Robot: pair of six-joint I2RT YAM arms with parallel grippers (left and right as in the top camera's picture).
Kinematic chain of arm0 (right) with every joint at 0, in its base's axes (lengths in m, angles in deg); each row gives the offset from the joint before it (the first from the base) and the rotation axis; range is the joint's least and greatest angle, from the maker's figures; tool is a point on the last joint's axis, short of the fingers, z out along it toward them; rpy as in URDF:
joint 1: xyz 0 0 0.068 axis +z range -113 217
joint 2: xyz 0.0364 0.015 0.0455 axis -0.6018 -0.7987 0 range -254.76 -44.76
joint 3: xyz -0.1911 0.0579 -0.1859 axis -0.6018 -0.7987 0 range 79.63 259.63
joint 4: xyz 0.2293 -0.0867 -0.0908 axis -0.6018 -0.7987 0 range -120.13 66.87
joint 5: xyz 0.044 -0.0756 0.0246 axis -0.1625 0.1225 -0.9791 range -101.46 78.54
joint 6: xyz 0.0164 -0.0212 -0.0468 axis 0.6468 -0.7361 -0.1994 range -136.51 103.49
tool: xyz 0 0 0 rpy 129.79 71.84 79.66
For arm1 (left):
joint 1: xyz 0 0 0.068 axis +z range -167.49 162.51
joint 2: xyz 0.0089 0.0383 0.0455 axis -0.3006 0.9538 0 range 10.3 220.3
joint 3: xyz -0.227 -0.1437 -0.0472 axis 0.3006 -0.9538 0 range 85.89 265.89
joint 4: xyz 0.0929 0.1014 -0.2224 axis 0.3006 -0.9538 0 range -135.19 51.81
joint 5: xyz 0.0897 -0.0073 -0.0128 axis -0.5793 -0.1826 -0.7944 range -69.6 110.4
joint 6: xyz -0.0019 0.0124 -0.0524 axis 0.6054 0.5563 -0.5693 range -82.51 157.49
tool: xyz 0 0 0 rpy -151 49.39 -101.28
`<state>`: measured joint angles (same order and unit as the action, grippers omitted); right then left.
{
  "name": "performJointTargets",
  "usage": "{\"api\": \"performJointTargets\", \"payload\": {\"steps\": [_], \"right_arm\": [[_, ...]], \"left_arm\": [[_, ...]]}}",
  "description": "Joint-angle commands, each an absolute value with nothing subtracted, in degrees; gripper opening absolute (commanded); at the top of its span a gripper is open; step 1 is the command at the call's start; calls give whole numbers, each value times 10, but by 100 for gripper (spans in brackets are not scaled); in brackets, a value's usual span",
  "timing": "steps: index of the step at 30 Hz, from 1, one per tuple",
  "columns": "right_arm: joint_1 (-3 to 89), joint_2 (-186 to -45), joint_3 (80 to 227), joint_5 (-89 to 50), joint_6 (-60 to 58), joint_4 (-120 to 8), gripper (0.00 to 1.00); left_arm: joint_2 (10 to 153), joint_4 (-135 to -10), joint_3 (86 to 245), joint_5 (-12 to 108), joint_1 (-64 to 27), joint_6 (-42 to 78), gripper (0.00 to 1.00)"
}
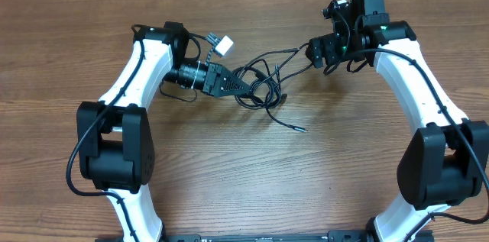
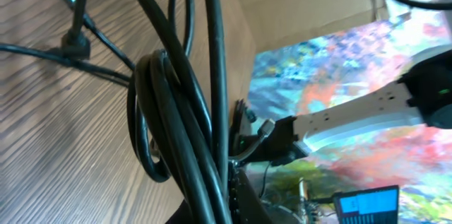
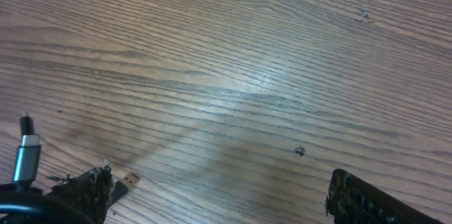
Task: Untangle cables
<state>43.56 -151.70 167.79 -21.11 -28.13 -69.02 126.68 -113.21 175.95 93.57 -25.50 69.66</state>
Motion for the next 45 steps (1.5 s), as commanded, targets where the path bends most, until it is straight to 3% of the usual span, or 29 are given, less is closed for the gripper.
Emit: {"api": "performJointTargets", "payload": {"steps": [1,10,16,20,31,36,45], "right_arm": [[415,-1514,1690,-175,-268,-680,95],[415,-1514,1690,-133,-257,-669,96],[415,-1514,1690,-22,-236,-663,96],[415,-1514,1690,-40,-234,-675,96],[415,-1514,1690,-525,-234,-778,99],[416,-1514,1690,-695,-223,-785,90],[459,-1514,1690,-737,-30,-688,85]], "left_arm": [[1259,-1146,1762,838,-250,707,4],[1259,-1175,1762,682,-250,710,4],[1259,-1179,1762,674,-250,714,4],[1259,-1176,1762,676,-250,714,4],[1259,-1174,1762,829,-233,801,4],[1259,-1177,1762,925,-188,854,4],[1259,-1179,1772,982,-170,870,4]]}}
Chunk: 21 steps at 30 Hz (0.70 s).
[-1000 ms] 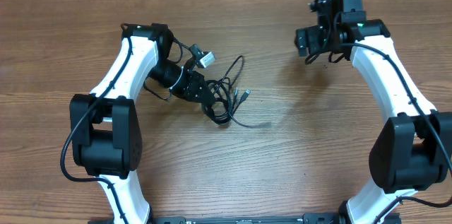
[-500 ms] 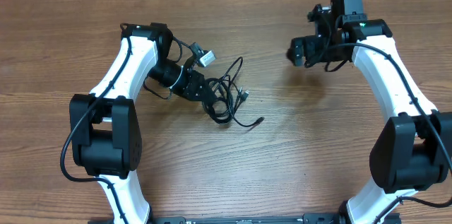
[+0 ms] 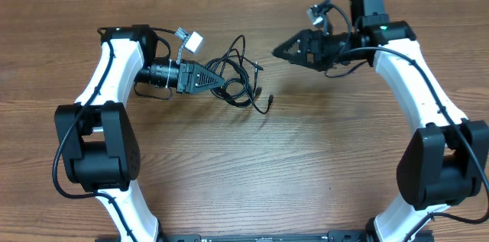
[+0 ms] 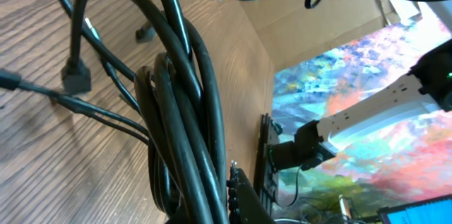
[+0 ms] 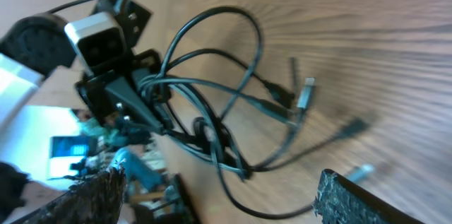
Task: Untangle cables
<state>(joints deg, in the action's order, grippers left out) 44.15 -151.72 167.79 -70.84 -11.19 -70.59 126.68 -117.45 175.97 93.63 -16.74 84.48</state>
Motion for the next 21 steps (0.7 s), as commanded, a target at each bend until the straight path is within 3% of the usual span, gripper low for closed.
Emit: {"api": "performJointTargets", "payload": {"steps": [1,7,10,16,21], "right_arm": [[466,-1514,1690,-737,-13,-668,84],[482,-1514,1690,-713,2,-636,79],[485,-1514,1704,-672,31,-634,77],[497,-1514,1743,-657,172,-556,75],[513,-1514,1743,-695,219,-453,69]], "left_arm": [[1259,-1196,1793,956,-168,870,4],[1259,-1339,1991,801,-167,861,4],[1255,-1350,2105,726,-167,769,4],[1242,-1350,2159,772,-172,840,4],[1242,-1350,2158,812,-178,891,4]]}}
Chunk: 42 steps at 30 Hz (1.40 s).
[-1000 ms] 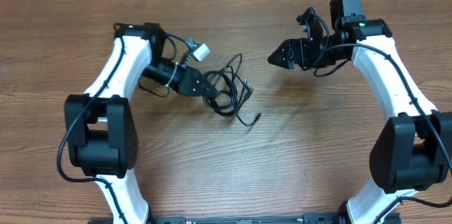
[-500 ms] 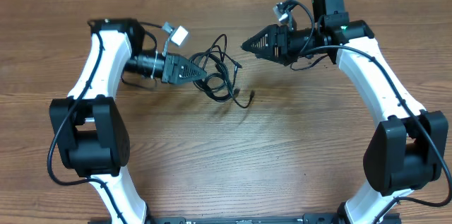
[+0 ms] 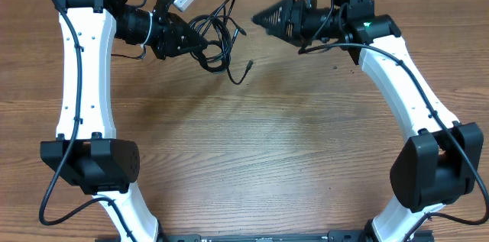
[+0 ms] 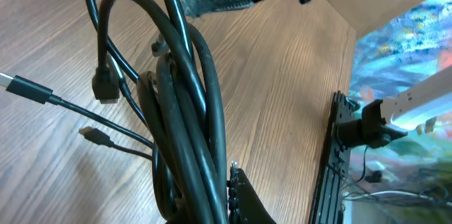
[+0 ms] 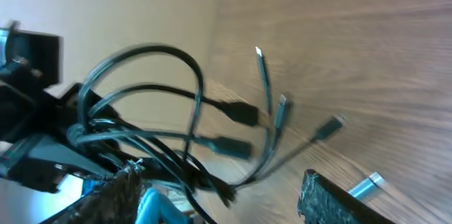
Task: Untangle cables
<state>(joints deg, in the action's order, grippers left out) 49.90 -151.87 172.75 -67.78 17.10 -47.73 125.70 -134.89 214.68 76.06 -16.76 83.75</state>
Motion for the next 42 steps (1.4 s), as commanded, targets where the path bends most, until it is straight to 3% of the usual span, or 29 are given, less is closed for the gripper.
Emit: {"api": "performJointTargets", "payload": {"steps": [1,17,29,42], "right_arm": [[517,-1514,1743,-696,219,-447,69],[537,-1514,1742,-693,209,-447,64],[522,-1514,1742,-655,188,-449,70],[539,-1514,1742,-669,121,-566,69]], "left_arm": [[1242,-1350,2158,821,-180,901,4],[1242,-1350,2158,846,-219,941,4],[1242,-1350,2158,845,-224,941,4],[1242,-1263,2158,845,-224,866,4]]}}
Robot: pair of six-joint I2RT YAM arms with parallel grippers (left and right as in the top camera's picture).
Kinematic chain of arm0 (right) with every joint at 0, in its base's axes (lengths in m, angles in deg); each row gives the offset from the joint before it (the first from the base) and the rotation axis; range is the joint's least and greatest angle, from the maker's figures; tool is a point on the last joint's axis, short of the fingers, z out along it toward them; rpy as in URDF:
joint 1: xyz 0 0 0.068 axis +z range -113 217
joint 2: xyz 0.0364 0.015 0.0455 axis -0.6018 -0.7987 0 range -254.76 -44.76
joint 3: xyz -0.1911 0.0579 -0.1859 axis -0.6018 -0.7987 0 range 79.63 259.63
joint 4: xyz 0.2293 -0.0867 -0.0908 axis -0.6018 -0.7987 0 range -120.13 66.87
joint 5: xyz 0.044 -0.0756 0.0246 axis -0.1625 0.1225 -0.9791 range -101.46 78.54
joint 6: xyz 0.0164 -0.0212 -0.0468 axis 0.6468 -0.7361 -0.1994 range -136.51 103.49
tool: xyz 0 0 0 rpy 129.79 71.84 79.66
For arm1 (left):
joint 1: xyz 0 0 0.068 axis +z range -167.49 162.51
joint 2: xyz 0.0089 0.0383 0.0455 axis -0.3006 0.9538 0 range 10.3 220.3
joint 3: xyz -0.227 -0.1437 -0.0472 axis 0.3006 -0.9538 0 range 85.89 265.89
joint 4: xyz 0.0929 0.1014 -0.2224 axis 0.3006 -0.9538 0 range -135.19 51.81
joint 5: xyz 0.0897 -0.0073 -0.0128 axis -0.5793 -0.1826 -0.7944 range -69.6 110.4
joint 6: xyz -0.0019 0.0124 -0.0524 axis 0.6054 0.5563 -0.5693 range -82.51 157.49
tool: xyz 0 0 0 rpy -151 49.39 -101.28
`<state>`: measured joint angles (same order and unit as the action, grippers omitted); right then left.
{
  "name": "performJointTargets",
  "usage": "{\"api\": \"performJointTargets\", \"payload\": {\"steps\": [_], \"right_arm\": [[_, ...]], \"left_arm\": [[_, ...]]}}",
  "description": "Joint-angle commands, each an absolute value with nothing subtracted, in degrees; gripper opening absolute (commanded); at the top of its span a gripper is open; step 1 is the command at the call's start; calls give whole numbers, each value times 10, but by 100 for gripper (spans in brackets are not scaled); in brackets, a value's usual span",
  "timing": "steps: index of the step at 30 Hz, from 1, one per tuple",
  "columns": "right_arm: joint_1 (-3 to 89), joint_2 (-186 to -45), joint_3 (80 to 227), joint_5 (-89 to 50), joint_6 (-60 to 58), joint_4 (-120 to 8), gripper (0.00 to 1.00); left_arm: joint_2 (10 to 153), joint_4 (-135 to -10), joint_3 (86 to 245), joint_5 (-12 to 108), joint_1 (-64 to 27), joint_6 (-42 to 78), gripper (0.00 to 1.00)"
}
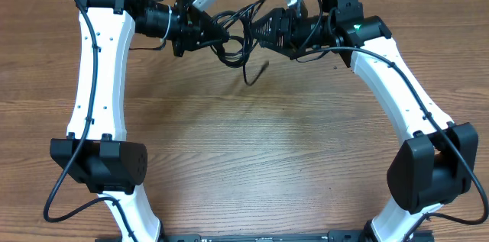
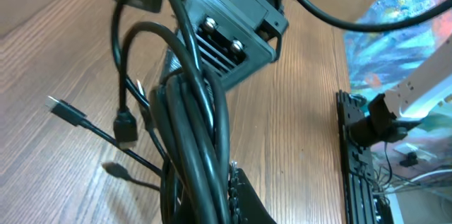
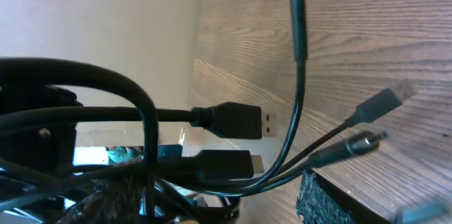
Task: Untangle cables
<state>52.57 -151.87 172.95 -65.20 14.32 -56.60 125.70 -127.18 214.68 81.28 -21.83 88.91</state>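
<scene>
A knot of black cables (image 1: 233,30) hangs above the wooden table (image 1: 244,158), with my left gripper (image 1: 208,32) shut on it. In the left wrist view the cable bundle (image 2: 192,132) runs up out of the left gripper (image 2: 212,192). My right gripper (image 1: 257,27) is open, its tips pointing left into the knot. In the right wrist view the right gripper (image 3: 212,196) stands wide, one pad (image 3: 332,192) at the right, and a flat plug (image 3: 236,120) and thin leads cross between the fingers. A loose end (image 1: 254,72) dangles below the knot.
The right gripper's body (image 2: 233,33) fills the top of the left wrist view, close to the bundle. Several plugs hang free, among them a slim one (image 3: 299,22). Both arms reach in over the table's far edge; a cardboard wall stands behind it.
My right gripper has closed the gap to the knot, and cable ends now lie between its open fingers. The left gripper, still holding the bundle, has shifted a little right.
First my left gripper held the bundle low on the table while a cable stretched toward the right gripper. Then the right gripper was open and apart from the cables. Both arms were then raised at the back, and now the right gripper is at the knot.
</scene>
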Motion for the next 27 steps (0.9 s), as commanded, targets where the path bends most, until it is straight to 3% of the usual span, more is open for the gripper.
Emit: {"api": "performJointTargets", "payload": {"steps": [1,17,22,27], "right_arm": [[539,-1514,1742,-672,121,-564,69],[543,-1514,1742,-703,180,-466,68],[553,-1514,1742,-707,180,-468,44],[565,-1514,1742,-707,180,-468,27]], "left_arm": [[1242,-1263,2158,845,-224,866,4],[1242,-1285,2158,845,-249,865,4],[1242,-1280,2158,845,-249,857,4],[1242,-1279,2158,844,-249,857,4]]}}
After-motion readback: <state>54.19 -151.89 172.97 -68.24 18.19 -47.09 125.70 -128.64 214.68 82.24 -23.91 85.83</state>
